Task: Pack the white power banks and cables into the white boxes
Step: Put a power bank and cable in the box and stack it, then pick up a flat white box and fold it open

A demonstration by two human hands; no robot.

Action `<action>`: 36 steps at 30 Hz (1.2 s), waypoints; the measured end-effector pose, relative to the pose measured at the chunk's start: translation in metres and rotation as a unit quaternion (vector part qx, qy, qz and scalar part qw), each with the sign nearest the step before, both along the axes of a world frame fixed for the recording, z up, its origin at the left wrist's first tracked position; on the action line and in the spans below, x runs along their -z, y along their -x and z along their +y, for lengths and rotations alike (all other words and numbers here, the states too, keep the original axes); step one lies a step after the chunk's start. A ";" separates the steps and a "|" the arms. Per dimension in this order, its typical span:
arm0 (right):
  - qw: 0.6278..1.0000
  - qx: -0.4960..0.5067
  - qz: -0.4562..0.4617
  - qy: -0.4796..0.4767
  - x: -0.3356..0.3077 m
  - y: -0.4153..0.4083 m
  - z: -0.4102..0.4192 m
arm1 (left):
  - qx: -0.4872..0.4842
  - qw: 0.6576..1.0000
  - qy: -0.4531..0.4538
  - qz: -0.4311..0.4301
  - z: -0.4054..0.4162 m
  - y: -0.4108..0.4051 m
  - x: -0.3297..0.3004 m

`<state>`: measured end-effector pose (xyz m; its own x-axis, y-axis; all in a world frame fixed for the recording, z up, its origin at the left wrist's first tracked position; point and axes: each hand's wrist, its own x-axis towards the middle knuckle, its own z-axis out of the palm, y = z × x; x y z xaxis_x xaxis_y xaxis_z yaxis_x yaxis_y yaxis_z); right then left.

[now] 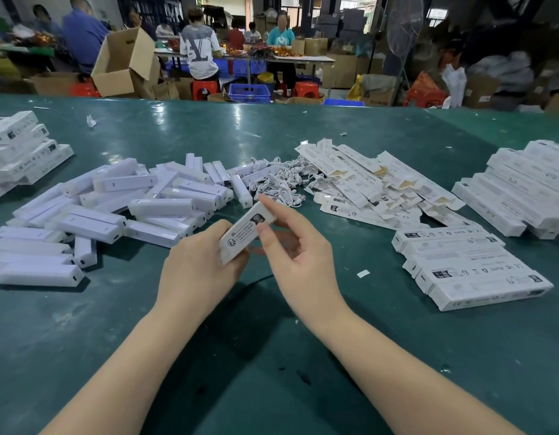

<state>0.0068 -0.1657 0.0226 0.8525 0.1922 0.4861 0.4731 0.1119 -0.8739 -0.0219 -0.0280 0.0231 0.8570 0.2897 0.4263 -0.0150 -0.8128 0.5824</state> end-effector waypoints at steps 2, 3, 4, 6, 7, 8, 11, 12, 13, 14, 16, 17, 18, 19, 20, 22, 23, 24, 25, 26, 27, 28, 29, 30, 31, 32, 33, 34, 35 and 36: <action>0.998 0.023 0.029 -0.044 -0.006 -0.006 -0.004 | 0.008 1.000 -0.014 0.008 -0.002 0.000 0.000; 0.996 0.039 0.045 -0.070 -0.011 -0.009 -0.008 | 0.016 1.000 -0.012 0.014 -0.002 0.000 0.000; 0.994 0.065 0.054 -0.076 -0.014 -0.012 -0.014 | 0.025 1.000 -0.002 0.019 0.000 0.000 0.001; 0.990 0.141 0.025 0.001 -0.020 -0.019 -0.029 | 0.041 0.999 0.024 0.023 0.001 0.000 0.003; 0.983 0.168 -0.013 0.076 -0.022 -0.021 -0.035 | 0.046 0.998 0.038 0.024 0.000 0.000 0.004; 0.968 0.183 -0.063 0.158 -0.023 -0.021 -0.038 | 0.052 0.997 0.051 0.027 0.000 0.000 0.005; 0.902 0.157 -0.207 0.346 -0.022 -0.020 -0.036 | 0.065 0.995 0.071 0.032 -0.001 -0.001 0.006; 0.889 0.135 -0.224 0.376 -0.021 -0.018 -0.033 | 0.070 0.995 0.071 0.030 0.000 -0.002 0.006; 0.882 0.121 -0.232 0.391 -0.020 -0.017 -0.031 | 0.076 0.994 0.074 0.030 0.000 -0.003 0.007; 0.879 0.116 -0.237 0.397 -0.020 -0.016 -0.031 | 0.086 0.993 0.077 0.030 0.000 -0.003 0.007; 0.874 0.107 -0.238 0.409 -0.021 -0.017 -0.034 | 0.112 0.990 0.084 0.028 -0.001 -0.002 0.007; 0.872 0.101 -0.235 0.418 -0.022 -0.019 -0.037 | 0.131 0.987 0.091 0.018 -0.003 -0.001 0.006; 0.872 0.099 -0.228 0.422 -0.023 -0.022 -0.041 | 0.152 0.983 0.106 0.002 -0.005 0.000 0.006; 0.875 0.104 -0.219 0.419 -0.024 -0.024 -0.044 | 0.168 0.976 0.135 -0.012 -0.006 0.001 0.005; 0.879 0.116 -0.211 0.411 -0.025 -0.027 -0.046 | 0.175 0.967 0.185 -0.018 -0.007 0.002 0.004; 0.886 0.133 -0.208 0.394 -0.024 -0.029 -0.047 | 0.187 0.932 0.309 -0.002 -0.009 0.002 0.001; 0.888 0.127 -0.212 0.388 -0.023 -0.030 -0.046 | 0.201 0.909 0.364 0.014 -0.011 0.002 0.000; 0.890 0.111 -0.216 0.387 -0.022 -0.030 -0.045 | 0.218 0.886 0.408 0.033 -0.014 0.002 -0.001; 0.889 0.092 -0.220 0.391 -0.021 -0.030 -0.044 | 0.232 0.869 0.435 0.050 -0.015 0.003 -0.001; 0.887 0.078 -0.221 0.398 -0.021 -0.030 -0.044 | 0.245 0.861 0.442 0.067 -0.016 0.004 -0.001; 0.884 0.071 -0.218 0.408 -0.022 -0.031 -0.045 | 0.255 0.862 0.431 0.085 -0.018 0.006 0.000; 0.880 0.071 -0.212 0.418 -0.024 -0.032 -0.048 | 0.262 0.868 0.410 0.102 -0.019 0.008 0.001; 0.877 0.076 -0.205 0.429 -0.029 -0.033 -0.051 | 0.264 0.877 0.385 0.116 -0.021 0.010 0.001; 0.872 0.084 -0.198 0.440 -0.034 -0.033 -0.055 | 0.265 0.883 0.367 0.121 -0.022 0.011 0.000; 0.867 0.094 -0.195 0.449 -0.040 -0.032 -0.060 | 0.265 0.887 0.359 0.116 -0.023 0.012 -0.002; 0.864 0.105 -0.195 0.453 -0.046 -0.029 -0.067 | 0.263 0.890 0.357 0.103 -0.024 0.012 -0.003; 0.864 0.118 -0.195 0.449 -0.052 -0.025 -0.075 | 0.257 0.894 0.356 0.089 -0.023 0.012 -0.004; 0.868 0.133 -0.191 0.438 -0.058 -0.019 -0.085 | 0.252 0.897 0.356 0.076 -0.022 0.012 -0.005; 0.871 0.152 -0.187 0.427 -0.062 -0.013 -0.097 | 0.249 0.898 0.357 0.067 -0.021 0.013 -0.006; 0.871 0.176 -0.182 0.422 -0.064 -0.006 -0.112 | 0.248 0.898 0.358 0.059 -0.020 0.013 -0.006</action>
<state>0.0128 -0.2776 0.0862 0.7493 0.3697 0.5495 0.6115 -0.7049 -0.3595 -0.0351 -0.0478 0.0289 0.9832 0.0233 0.1808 -0.1758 -0.1398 0.9744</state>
